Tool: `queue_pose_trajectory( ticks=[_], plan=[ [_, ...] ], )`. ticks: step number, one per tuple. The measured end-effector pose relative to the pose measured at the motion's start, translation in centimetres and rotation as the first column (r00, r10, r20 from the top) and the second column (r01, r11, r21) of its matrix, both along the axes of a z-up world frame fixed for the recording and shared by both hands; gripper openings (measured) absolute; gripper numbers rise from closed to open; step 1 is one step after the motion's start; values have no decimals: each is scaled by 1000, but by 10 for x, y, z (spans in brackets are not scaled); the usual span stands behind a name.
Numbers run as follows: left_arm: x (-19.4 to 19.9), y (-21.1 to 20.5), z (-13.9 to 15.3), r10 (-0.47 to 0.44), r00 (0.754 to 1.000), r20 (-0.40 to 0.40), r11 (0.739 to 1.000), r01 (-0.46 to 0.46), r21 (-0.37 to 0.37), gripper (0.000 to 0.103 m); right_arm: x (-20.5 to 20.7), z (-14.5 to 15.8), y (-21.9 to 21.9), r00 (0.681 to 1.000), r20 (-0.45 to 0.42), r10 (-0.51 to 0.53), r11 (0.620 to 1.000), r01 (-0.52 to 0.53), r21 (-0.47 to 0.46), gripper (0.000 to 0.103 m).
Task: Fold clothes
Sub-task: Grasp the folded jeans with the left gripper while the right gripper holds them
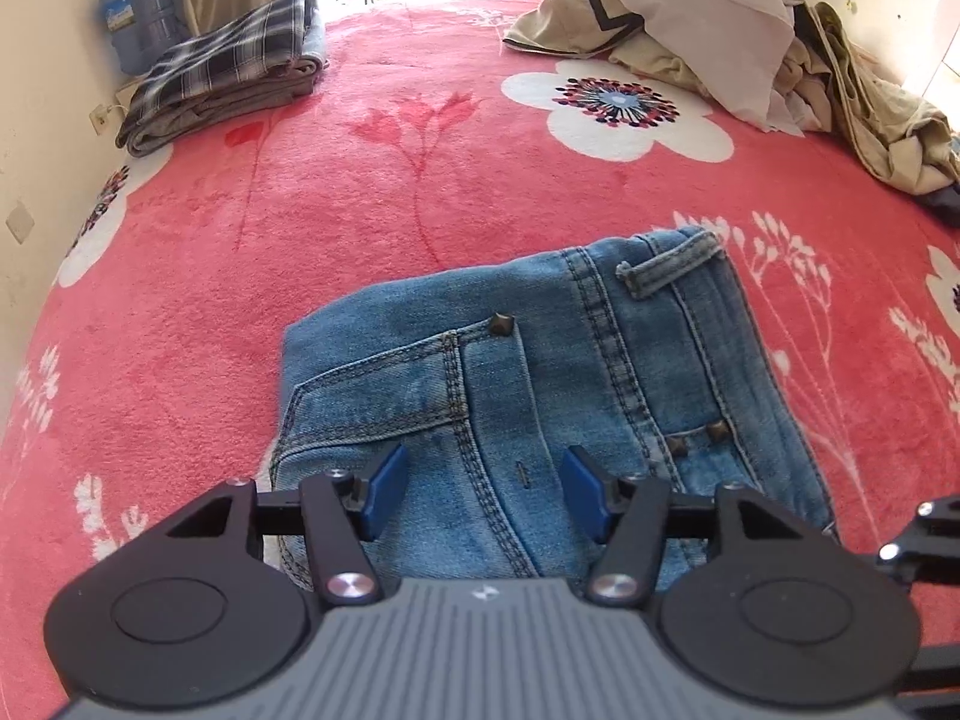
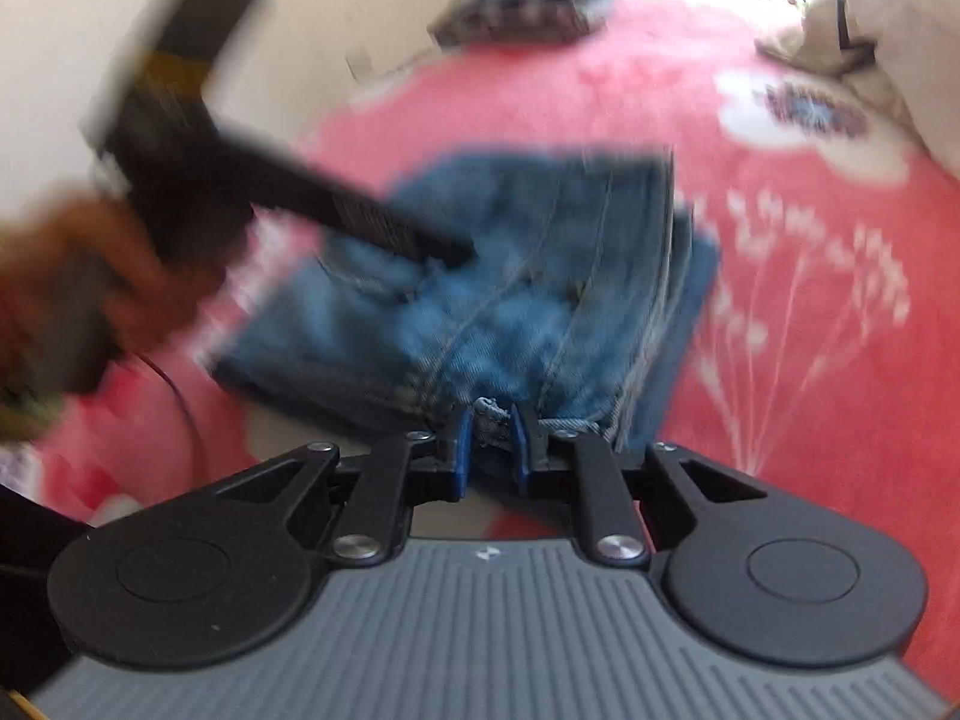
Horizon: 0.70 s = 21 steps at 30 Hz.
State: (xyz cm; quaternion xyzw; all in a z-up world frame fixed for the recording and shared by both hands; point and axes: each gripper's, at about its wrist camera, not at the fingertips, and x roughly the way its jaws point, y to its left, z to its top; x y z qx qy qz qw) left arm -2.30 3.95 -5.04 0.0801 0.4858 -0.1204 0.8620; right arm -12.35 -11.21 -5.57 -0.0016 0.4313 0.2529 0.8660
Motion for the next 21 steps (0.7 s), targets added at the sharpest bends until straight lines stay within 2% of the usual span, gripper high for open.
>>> queue_pose_trajectory(
  ticks=[2, 21],
  plan=[
    [-1, -1, -1, -5, 1000, 5, 1000, 5, 7, 59, -4, -2, 3, 1000, 26, 11, 1000, -11, -23, 13],
    [-4, -6, -2, -3, 1000, 14, 999, 3, 34, 60, -4, -1, 1, 1000, 12, -4, 1000, 4, -11, 13]
  ],
)
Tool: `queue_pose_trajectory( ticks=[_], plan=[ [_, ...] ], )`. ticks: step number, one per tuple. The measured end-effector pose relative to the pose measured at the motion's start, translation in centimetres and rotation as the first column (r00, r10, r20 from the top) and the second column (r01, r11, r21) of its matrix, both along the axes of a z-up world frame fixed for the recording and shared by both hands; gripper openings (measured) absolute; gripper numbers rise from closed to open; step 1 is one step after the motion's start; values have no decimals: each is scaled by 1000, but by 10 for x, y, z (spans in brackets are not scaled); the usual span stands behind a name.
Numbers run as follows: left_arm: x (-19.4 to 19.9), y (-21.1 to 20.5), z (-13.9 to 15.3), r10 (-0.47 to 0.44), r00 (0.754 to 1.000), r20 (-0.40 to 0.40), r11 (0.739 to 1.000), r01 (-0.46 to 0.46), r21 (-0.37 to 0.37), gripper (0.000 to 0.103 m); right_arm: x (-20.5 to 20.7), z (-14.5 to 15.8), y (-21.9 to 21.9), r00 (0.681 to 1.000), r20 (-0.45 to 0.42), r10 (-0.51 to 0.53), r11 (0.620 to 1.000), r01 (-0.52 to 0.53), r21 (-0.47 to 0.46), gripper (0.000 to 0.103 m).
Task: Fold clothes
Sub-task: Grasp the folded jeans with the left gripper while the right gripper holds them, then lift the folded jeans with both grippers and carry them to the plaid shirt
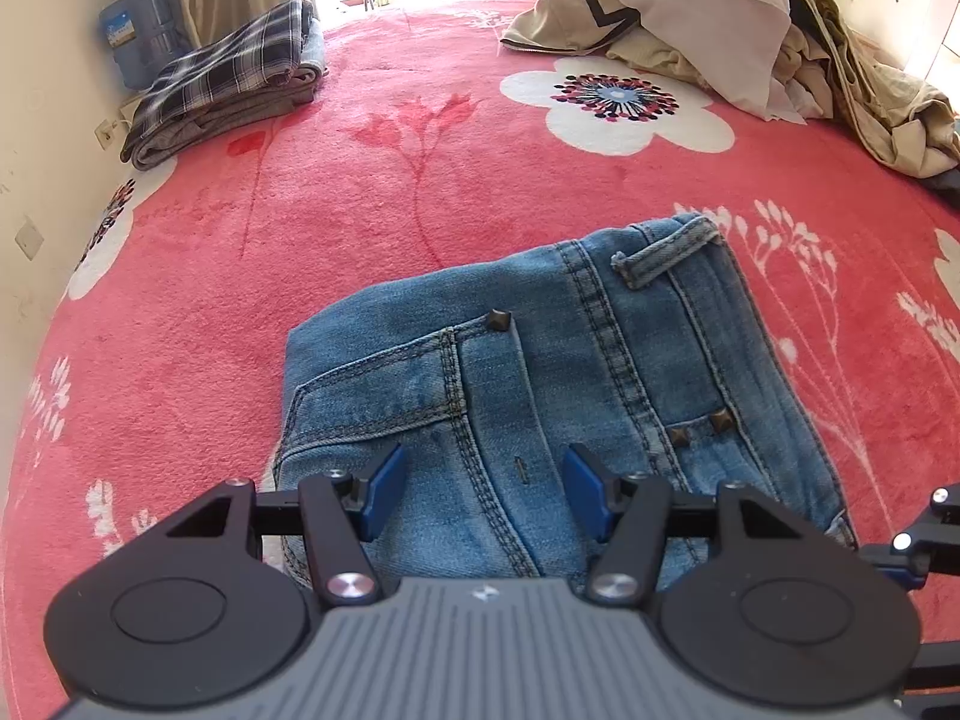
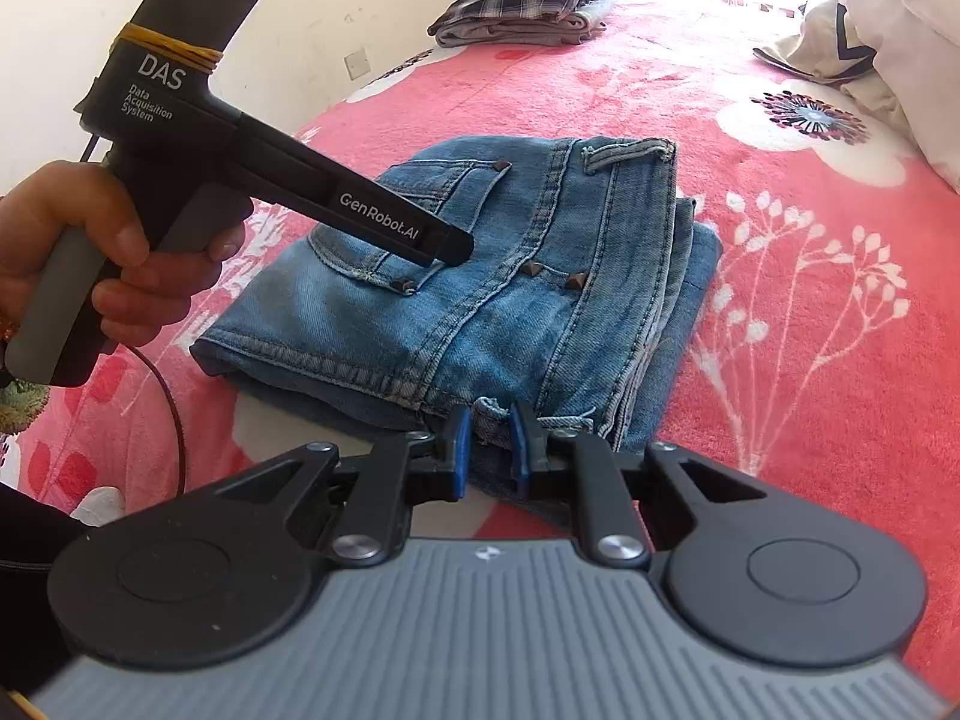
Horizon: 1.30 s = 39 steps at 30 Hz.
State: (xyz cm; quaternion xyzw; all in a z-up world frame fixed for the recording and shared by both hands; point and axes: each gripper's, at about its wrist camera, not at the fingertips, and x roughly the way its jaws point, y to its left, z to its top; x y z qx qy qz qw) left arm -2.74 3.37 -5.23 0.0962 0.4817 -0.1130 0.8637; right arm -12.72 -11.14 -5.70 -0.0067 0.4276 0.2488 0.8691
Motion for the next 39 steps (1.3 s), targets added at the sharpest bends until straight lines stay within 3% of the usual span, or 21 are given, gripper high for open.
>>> queue_pose_trajectory(
  ticks=[11, 14, 17, 19, 21, 23, 25, 27, 28, 30, 32, 39],
  plan=[
    [0, -1, 0, -6, 1000, 5, 1000, 6, 8, 60, 0, 0, 1, 1000, -1, -4, 1000, 4, -1, 13],
    [-3, 10, 8, -18, 1000, 24, 999, 19, -32, 60, 1, 3, -3, 1000, -2, -4, 1000, 4, 20, 13],
    [-12, 39, 23, -11, 997, 81, 996, 18, -83, 61, 5, 19, -27, 999, 26, -48, 989, 44, 139, 16],
    [-13, 68, 28, 11, 997, 73, 990, 0, -142, 69, 12, 25, -51, 993, 20, -115, 967, 107, 231, 28],
    [-10, 98, 21, 43, 999, -3, 969, -43, -243, 70, 21, 27, -79, 980, -11, -198, 927, 191, 323, 50],
    [-5, 128, 7, 69, 992, -109, 929, -103, -355, 70, 35, 19, -105, 964, -107, -243, 870, 266, 415, 58],
    [-1, 148, -13, 55, 974, -221, 864, -157, -478, 70, 51, -4, -115, 947, -237, -217, 822, 309, 479, 64],
    [2, 158, -32, 5, 957, -291, 800, -179, -572, 70, 67, -26, -124, 917, -357, -180, 770, 357, 529, 71],
    [3, 159, -39, -16, 951, -309, 783, -180, -595, 70, 70, -36, -123, 903, -395, -171, 753, 378, 538, 71],
    [6, 157, -49, -35, 948, -316, 762, -179, -622, 71, 77, -55, -121, 873, -464, -151, 720, 419, 553, 73],
    [14, 155, -55, -54, 946, -320, 746, -175, -643, 72, 82, -63, -115, 866, -483, -128, 704, 422, 571, 76],
    [45, 139, -65, -108, 941, -320, 727, -145, -671, 75, 124, -69, -94, 865, -499, -51, 710, 383, 591, 83]
  ],
)
